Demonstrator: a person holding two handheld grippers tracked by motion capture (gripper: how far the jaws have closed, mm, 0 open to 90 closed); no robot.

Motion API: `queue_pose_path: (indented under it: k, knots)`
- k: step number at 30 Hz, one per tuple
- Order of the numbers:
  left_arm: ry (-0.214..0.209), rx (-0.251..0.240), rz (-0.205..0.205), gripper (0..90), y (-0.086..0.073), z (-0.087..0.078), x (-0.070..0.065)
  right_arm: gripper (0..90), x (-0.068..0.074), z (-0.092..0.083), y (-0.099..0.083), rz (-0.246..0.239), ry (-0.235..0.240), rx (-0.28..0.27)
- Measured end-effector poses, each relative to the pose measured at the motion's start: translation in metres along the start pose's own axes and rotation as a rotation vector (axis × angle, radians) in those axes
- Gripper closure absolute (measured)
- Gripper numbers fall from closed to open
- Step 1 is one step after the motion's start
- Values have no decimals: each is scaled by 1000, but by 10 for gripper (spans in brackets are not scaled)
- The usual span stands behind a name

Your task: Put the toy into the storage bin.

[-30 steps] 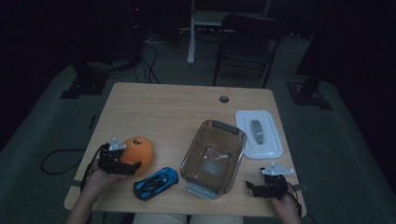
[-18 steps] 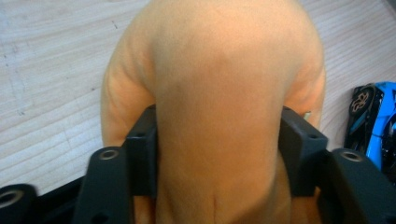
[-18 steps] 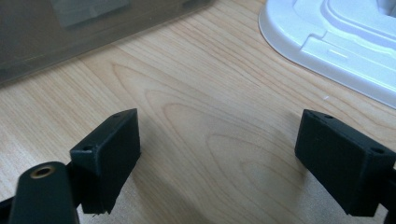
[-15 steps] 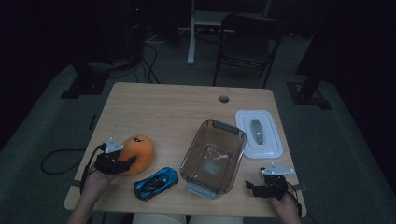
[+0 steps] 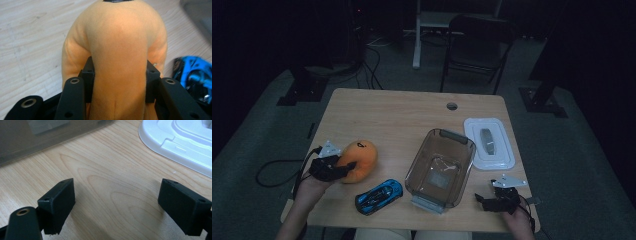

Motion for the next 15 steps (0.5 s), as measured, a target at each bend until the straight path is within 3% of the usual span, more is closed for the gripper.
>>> queue_pose_path:
  k: [3, 7, 15]
  knots:
    - [-13, -11, 9, 596, 8, -3, -2, 137, 0, 0, 0, -1, 0, 0]
    - [-87, -22, 30, 595, 18, -7, -6, 137, 0, 0, 0, -1, 0, 0]
    - [-100, -61, 113, 595, 45, -15, -21, 137, 0, 0, 0, -1, 0, 0]
Point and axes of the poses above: each handheld gripper's, and its own axes: z roughly forward along the jaws, y roughly out of its top, x roughly to its left, the point moved 4 cm from there along z, roughly forward along the jaws
